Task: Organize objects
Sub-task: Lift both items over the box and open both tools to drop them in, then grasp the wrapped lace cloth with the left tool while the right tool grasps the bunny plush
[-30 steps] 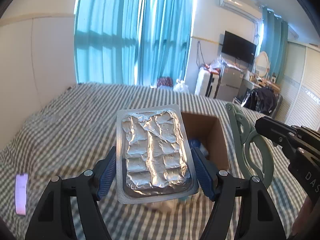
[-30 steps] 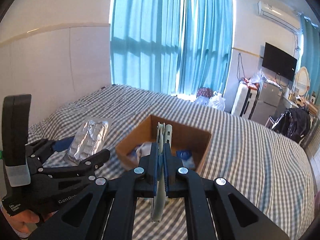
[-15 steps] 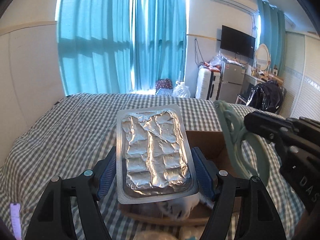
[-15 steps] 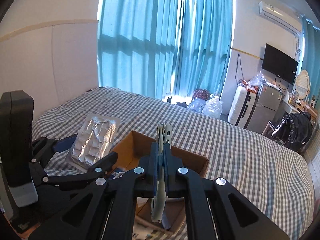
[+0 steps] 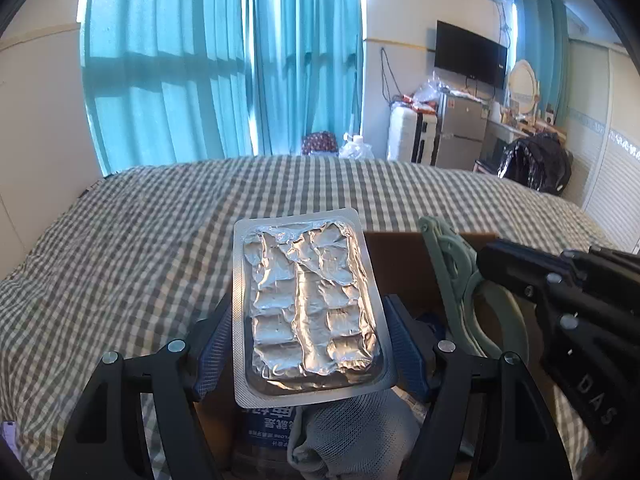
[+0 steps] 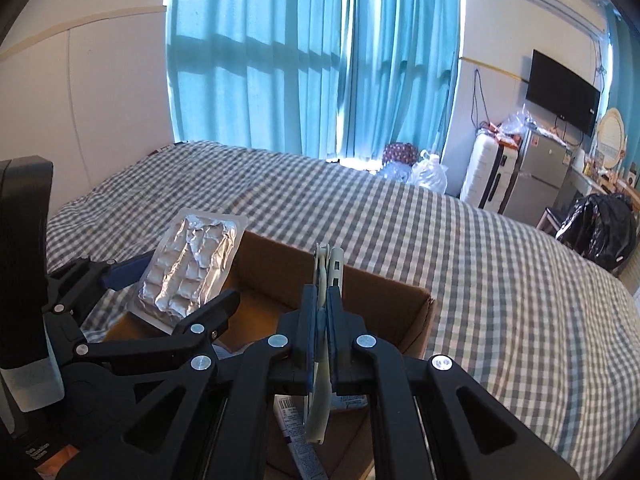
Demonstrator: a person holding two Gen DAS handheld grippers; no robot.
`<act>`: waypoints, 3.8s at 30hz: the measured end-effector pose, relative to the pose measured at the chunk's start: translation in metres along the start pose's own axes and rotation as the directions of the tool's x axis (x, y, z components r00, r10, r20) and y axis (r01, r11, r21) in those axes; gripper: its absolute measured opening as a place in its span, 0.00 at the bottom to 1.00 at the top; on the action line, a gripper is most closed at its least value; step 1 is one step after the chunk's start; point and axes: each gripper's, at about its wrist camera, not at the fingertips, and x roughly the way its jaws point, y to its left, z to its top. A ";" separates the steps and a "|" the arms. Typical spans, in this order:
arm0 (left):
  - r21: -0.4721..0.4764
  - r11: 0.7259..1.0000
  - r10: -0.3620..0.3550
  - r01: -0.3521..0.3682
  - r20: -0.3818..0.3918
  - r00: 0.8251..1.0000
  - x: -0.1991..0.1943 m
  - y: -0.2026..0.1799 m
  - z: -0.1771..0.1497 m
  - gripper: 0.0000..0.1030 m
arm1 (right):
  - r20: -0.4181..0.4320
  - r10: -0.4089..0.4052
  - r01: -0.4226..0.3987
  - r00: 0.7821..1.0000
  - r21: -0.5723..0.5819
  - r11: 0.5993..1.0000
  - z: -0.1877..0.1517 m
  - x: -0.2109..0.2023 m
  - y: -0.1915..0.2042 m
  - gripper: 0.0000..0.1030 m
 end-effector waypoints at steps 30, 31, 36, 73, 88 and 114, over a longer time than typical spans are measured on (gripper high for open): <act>-0.069 0.995 0.079 -0.068 0.168 0.983 -0.165 0.025 0.010 1.00 | 0.178 -0.096 0.078 0.979 0.107 0.991 0.000 -0.196 -0.011 0.81; -0.071 0.995 0.076 -0.065 0.172 0.982 -0.170 0.027 0.008 1.00 | 0.181 -0.100 0.081 0.978 0.105 0.991 -0.003 -0.205 -0.008 0.84; -0.076 0.994 0.091 -0.077 0.210 0.973 -0.199 0.039 -0.006 1.00 | 0.187 -0.121 0.105 0.975 0.096 0.990 -0.024 -0.235 0.006 0.88; 0.081 0.997 0.003 0.006 -0.121 0.993 -0.040 -0.002 -0.152 0.87 | -0.185 -0.055 0.093 0.981 0.203 0.975 -0.173 -0.060 0.004 0.92; -0.029 0.999 0.017 -0.021 -0.130 0.991 -0.084 0.041 -0.149 0.20 | -0.204 -0.063 0.093 0.977 0.144 0.985 -0.164 -0.068 0.042 0.92; -0.090 0.994 0.041 -0.057 -0.178 0.983 -0.088 0.059 -0.151 0.20 | -0.244 -0.025 0.057 0.969 0.125 0.990 -0.173 -0.041 0.057 0.81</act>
